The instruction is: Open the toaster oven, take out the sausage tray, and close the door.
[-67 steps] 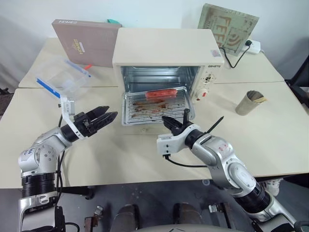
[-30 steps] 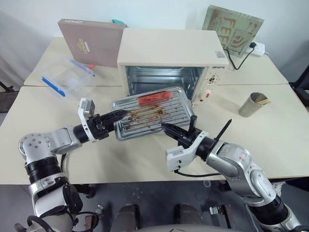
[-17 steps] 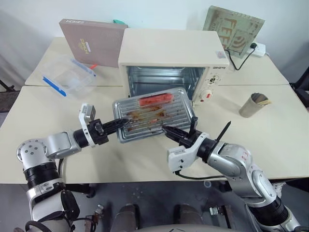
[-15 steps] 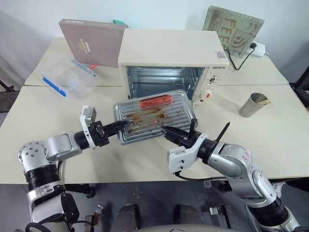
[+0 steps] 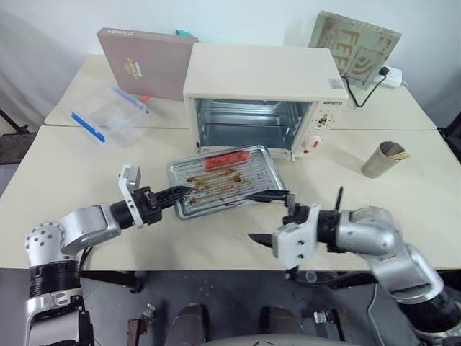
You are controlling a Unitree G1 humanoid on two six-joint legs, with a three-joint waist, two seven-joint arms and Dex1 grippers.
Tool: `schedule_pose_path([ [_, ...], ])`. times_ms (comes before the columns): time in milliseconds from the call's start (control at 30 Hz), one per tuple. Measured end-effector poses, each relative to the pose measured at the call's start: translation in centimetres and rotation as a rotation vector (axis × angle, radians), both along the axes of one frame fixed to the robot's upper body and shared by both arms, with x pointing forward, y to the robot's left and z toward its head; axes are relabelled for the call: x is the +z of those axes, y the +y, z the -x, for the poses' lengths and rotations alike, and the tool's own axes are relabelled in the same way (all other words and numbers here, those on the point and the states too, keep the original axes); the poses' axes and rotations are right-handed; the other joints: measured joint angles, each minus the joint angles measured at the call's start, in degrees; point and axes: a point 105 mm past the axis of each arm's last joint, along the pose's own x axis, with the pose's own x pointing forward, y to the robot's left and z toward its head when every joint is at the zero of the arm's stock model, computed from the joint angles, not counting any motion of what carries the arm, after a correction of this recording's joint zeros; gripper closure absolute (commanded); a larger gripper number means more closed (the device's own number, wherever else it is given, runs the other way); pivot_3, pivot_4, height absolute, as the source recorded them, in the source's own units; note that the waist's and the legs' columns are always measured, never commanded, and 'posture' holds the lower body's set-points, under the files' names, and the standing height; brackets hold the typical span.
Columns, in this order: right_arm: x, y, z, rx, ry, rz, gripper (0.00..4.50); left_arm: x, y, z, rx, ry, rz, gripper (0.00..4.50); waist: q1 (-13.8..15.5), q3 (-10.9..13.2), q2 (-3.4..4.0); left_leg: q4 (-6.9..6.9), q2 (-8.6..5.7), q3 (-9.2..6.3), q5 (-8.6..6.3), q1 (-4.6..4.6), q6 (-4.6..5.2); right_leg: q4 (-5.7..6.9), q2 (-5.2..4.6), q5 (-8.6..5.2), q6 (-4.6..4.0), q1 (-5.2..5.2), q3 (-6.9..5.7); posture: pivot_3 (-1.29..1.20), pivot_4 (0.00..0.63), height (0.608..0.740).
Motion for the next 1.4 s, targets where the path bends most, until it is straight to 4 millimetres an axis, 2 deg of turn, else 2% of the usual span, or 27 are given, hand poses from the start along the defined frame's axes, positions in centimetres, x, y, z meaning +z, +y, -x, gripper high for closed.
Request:
schedule_pose_path([
  [100,1.0,-1.4,-0.6,-0.056,0.126,-0.051,0.01,-0.1,1.2,0.6,0.025,-0.003,0.023,4.50,0.00,0.00,0.00,-0.03,0.00,0.00,-0.02,0.00,0.02,-0.03,0.00,0.00,0.00,0.00,0.00,0.00,0.150,0.740],
  [300,1.2,-5.6,-3.3,-0.249,0.311,-0.127,0.01,-1.0,3.1,2.2,0.088,0.005,0.040,4.50,-0.02,0.00,0.00,-0.03,0.00,0.06,-0.03,-0.01,0.04,-0.08,0.00,0.00,0.00,-0.01,0.03,0.00,0.150,0.740],
  [400,1.0,-7.2,-4.3,-0.295,0.356,-0.151,0.96,-1.3,4.4,3.6,0.146,-0.009,0.032,4.50,-0.06,0.00,0.00,-0.05,0.00,0.10,-0.06,-0.01,0.05,-0.15,-0.01,0.00,0.00,-0.01,0.08,0.00,0.150,0.740],
  [533,-0.7,-10.1,-5.7,-0.382,0.389,-0.138,2.22,-2.0,6.4,5.2,0.251,0.001,0.008,4.50,-0.08,0.01,0.01,-0.02,0.02,0.16,-0.09,0.00,0.07,-0.14,-0.01,0.00,-0.01,-0.03,0.11,0.00,0.150,0.740],
  [600,-1.4,-10.6,-6.0,-0.392,0.394,-0.126,2.91,-1.9,7.0,5.6,0.285,-0.003,0.004,4.50,0.03,0.01,0.02,0.01,0.01,0.18,-0.09,0.00,0.07,-0.15,-0.01,0.00,-0.01,-0.02,0.14,0.00,0.150,0.740],
  [633,-1.7,-10.8,-6.1,-0.397,0.397,-0.120,2.91,-1.9,7.2,5.7,0.299,-0.008,0.004,4.50,0.03,0.01,0.02,0.03,0.01,0.18,-0.09,0.00,0.07,-0.15,-0.01,0.00,-0.01,-0.02,0.14,0.00,0.150,0.740],
  [667,-2.1,-11.2,-6.3,-0.412,0.401,-0.114,3.32,-1.7,7.6,5.8,0.322,-0.016,0.005,4.50,0.14,0.02,0.04,0.04,0.00,0.18,-0.10,-0.02,0.08,-0.17,-0.02,0.00,0.00,-0.02,0.16,0.00,0.150,0.740],
  [700,-2.3,-11.3,-6.7,-0.411,0.390,-0.112,3.49,-1.6,8.0,6.0,0.347,-0.028,0.004,4.50,0.08,0.01,0.02,0.03,0.01,0.18,-0.10,-0.01,0.07,-0.17,-0.01,0.00,-0.01,-0.02,0.17,0.00,0.150,0.740],
  [800,-4.3,-11.8,-7.4,-0.443,0.423,-0.114,4.42,-1.6,9.6,6.7,0.461,-0.042,0.026,4.50,-0.22,0.00,0.01,-0.03,0.02,0.21,-0.12,0.00,0.05,-0.20,0.00,0.00,-0.01,-0.04,0.17,0.00,0.150,0.740],
  [933,-5.9,-11.0,-7.4,-0.418,0.471,-0.127,4.47,-1.5,10.8,7.2,0.575,-0.062,0.048,4.50,-0.15,0.02,0.04,0.03,0.02,0.21,-0.12,-0.01,0.06,-0.21,0.00,0.00,-0.01,-0.02,0.17,0.00,0.150,0.740],
  [1067,-6.2,-10.1,-7.5,-0.387,0.515,-0.177,4.47,-1.6,12.1,7.5,0.683,-0.061,0.076,4.50,0.00,0.02,0.04,0.08,0.02,0.20,-0.13,-0.01,0.07,-0.21,0.00,0.00,0.00,0.01,0.18,0.00,0.150,0.740],
  [1200,-5.6,-9.2,-8.0,-0.366,0.543,-0.244,4.47,-2.1,12.6,7.4,0.742,-0.040,0.101,4.50,0.02,0.02,0.04,0.10,0.02,0.20,-0.14,-0.01,0.09,-0.21,0.00,0.00,-0.01,0.02,0.18,0.00,0.150,0.740],
  [1300,-4.6,-8.3,-8.4,-0.345,0.569,-0.315,4.47,-2.7,12.3,7.2,0.758,-0.015,0.124,4.50,-0.04,0.02,0.04,0.09,0.03,0.19,-0.14,-0.01,0.08,-0.20,0.01,0.00,-0.01,0.01,0.18,0.00,0.150,0.740],
  [1400,-3.8,-8.4,-8.7,-0.354,0.582,-0.357,4.47,-2.8,11.9,7.0,0.757,-0.006,0.117,4.50,-0.01,0.02,0.04,0.09,0.02,0.20,-0.15,-0.01,0.09,-0.21,0.00,0.00,-0.01,0.01,0.18,0.00,0.150,0.740],
])
